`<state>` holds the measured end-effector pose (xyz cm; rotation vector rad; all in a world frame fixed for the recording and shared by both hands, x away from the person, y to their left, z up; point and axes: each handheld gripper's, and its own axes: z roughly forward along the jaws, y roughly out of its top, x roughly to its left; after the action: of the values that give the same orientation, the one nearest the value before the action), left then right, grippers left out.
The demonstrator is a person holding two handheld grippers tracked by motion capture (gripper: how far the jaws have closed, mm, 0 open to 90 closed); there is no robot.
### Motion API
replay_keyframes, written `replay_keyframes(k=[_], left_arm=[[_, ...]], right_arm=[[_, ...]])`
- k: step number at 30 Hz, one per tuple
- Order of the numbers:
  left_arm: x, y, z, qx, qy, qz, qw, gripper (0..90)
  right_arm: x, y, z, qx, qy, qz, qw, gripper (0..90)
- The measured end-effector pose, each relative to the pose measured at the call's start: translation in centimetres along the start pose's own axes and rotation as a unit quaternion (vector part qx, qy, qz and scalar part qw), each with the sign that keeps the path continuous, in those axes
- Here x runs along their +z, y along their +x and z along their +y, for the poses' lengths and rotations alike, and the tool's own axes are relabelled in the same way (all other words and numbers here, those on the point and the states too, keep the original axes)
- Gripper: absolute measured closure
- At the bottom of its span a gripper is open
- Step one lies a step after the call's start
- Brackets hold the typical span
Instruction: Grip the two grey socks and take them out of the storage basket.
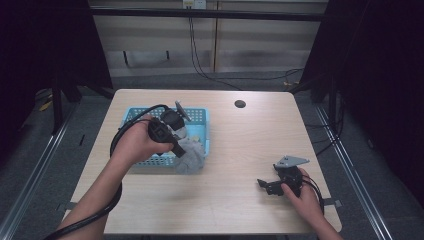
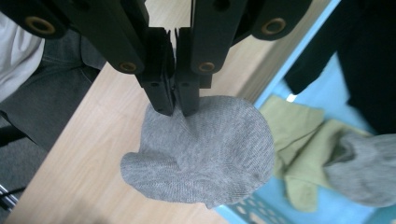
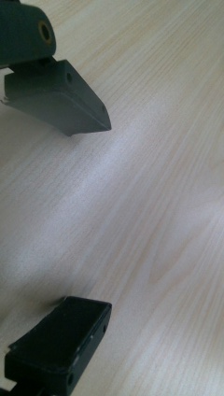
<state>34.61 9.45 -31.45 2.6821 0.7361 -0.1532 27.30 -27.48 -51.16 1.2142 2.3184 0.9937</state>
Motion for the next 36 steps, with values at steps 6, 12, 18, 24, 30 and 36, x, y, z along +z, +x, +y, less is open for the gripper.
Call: replay_keyframes(k=[6,12,18,24,30,36], left_arm=[[1.3,-1.4,0.1,0.021,0.004,-0.011,0.9997,86.6],[2.6,-2.4,0.1,0.033,0.006,-0.027,0.9991,86.5],[4.1,-3.5,0.2,0.047,0.012,-0.039,0.9981,86.2],[5.5,-4.0,0.7,0.068,0.016,-0.05,0.9963,84.0],[5.7,-3.3,0.9,0.059,-0.034,-0.037,0.997,59.2],[4.8,-0.7,0.6,0.011,-0.047,-0.016,0.9987,55.3]], right_arm=[[0.0,0.0,0.0,0.001,0.001,0.001,1.0,10.7],[0.0,0.0,0.0,0.0,0.001,0.001,1.0,10.7],[0.0,0.0,0.0,0.0,0.001,0.001,1.0,10.7],[0.0,0.0,0.0,0.0,0.001,0.001,1.0,10.7],[0.0,0.0,0.0,0.0,0.001,0.001,1.0,10.7],[0.0,0.0,0.0,0.0,0.001,0.001,1.0,10.7]])
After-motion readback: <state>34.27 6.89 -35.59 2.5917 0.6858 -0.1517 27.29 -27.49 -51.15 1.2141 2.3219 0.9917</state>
